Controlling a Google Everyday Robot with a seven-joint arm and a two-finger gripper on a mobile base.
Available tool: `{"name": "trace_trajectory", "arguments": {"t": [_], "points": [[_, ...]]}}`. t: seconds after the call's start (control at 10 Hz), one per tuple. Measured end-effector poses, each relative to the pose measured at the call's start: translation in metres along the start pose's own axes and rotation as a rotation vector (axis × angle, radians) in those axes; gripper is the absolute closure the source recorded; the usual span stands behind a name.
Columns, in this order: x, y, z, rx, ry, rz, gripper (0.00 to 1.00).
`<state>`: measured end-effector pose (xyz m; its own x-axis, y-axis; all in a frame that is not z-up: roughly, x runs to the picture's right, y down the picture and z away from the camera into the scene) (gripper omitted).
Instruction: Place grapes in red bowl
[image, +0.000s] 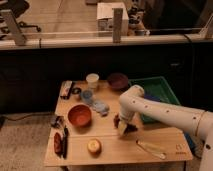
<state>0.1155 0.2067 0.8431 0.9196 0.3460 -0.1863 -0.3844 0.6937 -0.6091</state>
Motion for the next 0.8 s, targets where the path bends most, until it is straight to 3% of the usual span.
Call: {"name": "trace_trajectory", "arguments": {"t": [0.3, 0.4, 0.6, 0.7, 0.8], "points": [[-0.0017, 0.0005, 0.0014, 0.011, 0.004, 0.007, 0.58], [-0.0031, 0.0003, 0.001, 0.017, 0.006, 0.006, 0.75], [-0.005, 0.0, 0.0006, 0.022, 0.008, 0.006, 0.92], [-0.0056, -0.0006, 0.0004, 0.023, 0.012, 0.007, 0.99], [-0.0056, -0.0016, 0.0002, 0.025, 0.012, 0.007, 1.0]]}}
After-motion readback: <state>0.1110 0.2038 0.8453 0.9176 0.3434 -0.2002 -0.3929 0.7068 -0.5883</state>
